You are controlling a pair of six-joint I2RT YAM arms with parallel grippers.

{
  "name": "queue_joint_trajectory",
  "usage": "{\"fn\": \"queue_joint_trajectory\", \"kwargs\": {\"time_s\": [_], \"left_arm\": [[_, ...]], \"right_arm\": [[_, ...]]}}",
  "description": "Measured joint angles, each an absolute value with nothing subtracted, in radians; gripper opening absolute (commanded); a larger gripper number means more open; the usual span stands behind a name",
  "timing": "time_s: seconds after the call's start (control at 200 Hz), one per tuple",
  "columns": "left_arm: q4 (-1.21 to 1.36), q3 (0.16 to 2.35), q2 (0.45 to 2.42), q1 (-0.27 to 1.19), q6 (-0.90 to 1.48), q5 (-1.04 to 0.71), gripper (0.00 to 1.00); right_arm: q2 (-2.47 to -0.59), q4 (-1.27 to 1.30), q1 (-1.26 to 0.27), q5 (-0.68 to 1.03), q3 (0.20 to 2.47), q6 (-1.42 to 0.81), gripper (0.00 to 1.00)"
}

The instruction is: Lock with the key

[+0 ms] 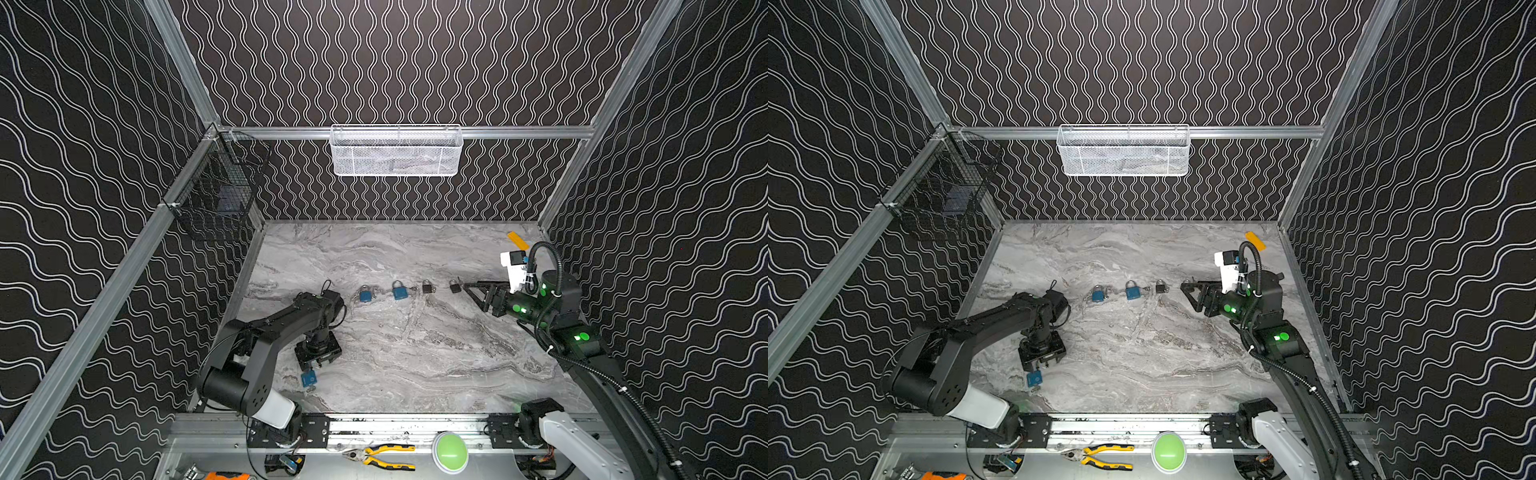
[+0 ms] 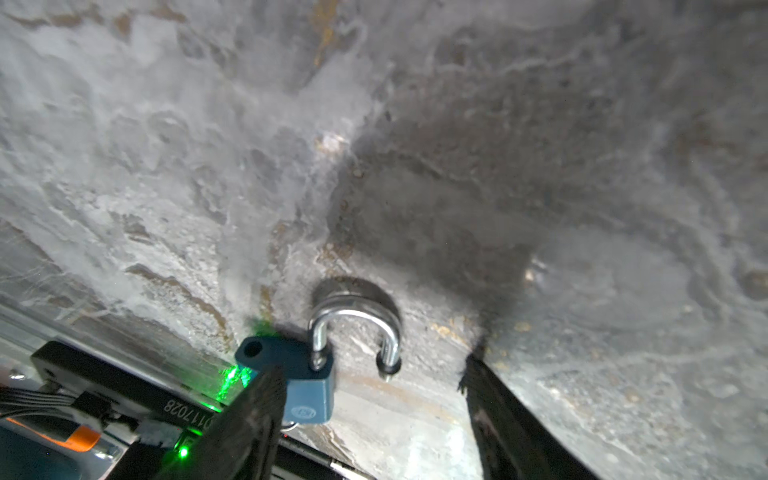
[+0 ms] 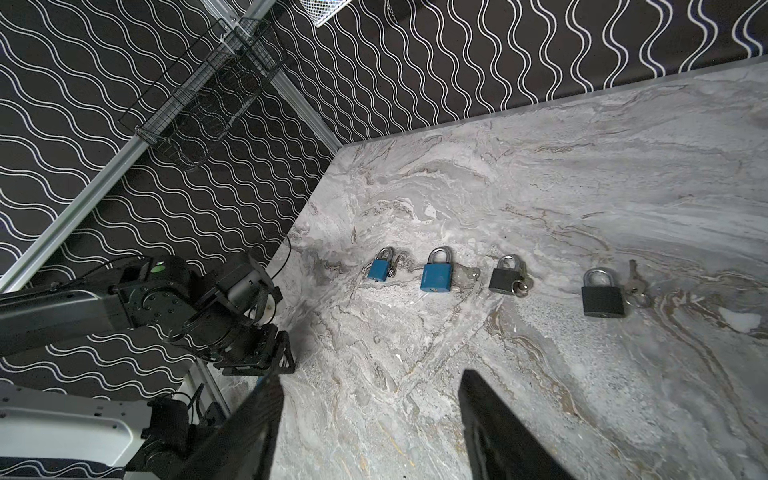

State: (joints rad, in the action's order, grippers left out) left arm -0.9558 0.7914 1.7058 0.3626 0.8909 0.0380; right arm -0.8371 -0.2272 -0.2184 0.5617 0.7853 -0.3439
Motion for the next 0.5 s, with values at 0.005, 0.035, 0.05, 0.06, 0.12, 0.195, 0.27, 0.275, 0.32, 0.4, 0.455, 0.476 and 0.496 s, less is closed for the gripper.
{"fn": "queue_joint_trajectory", "kwargs": {"time_s": [0.005,0.035,0.05,0.06,0.12,0.195,0.27,0.275,0.32,0.4,0.455,0.476,0.496], "left_arm": [[-0.956,0.792,1.706,0.363,0.891,0.038,0.70],[-0.956,0.795,1.710,0.365,0.891,0.038,0.69],[-0.956,0.797,1.712,0.366,0.891,0.038,0.69],[-0.957,0.799,1.713,0.367,0.891,0.037,0.69],[-0.955,0.805,1.720,0.371,0.887,0.028,0.69],[-0.938,0.812,1.724,0.378,0.887,0.002,0.68],[-0.918,0.820,1.732,0.388,0.887,-0.022,0.68],[-0.917,0.820,1.732,0.388,0.887,-0.023,0.67],[-0.905,0.827,1.741,0.396,0.888,-0.036,0.67],[-0.901,0.844,1.760,0.411,0.890,-0.045,0.67],[-0.902,0.854,1.772,0.422,0.891,-0.045,0.66],[-0.903,0.857,1.776,0.426,0.892,-0.045,0.66],[-0.903,0.860,1.779,0.430,0.892,-0.045,0.66]], "right_arm": [[-0.837,-0.227,-0.218,0.562,0.785,-0.344,0.69],[-0.838,-0.227,-0.218,0.564,0.786,-0.343,0.69],[-0.839,-0.227,-0.218,0.565,0.786,-0.343,0.69],[-0.840,-0.227,-0.218,0.566,0.786,-0.342,0.69],[-0.842,-0.227,-0.218,0.569,0.786,-0.341,0.68],[-0.845,-0.227,-0.218,0.578,0.786,-0.340,0.68],[-0.849,-0.227,-0.218,0.585,0.786,-0.340,0.68],[-0.849,-0.227,-0.218,0.585,0.786,-0.340,0.68],[-0.852,-0.227,-0.218,0.589,0.786,-0.341,0.68],[-0.853,-0.227,-0.218,0.596,0.786,-0.341,0.68],[-0.853,-0.227,-0.218,0.598,0.786,-0.341,0.68],[-0.853,-0.227,-0.218,0.600,0.786,-0.341,0.68],[-0.853,-0.227,-0.218,0.601,0.786,-0.341,0.68]]}}
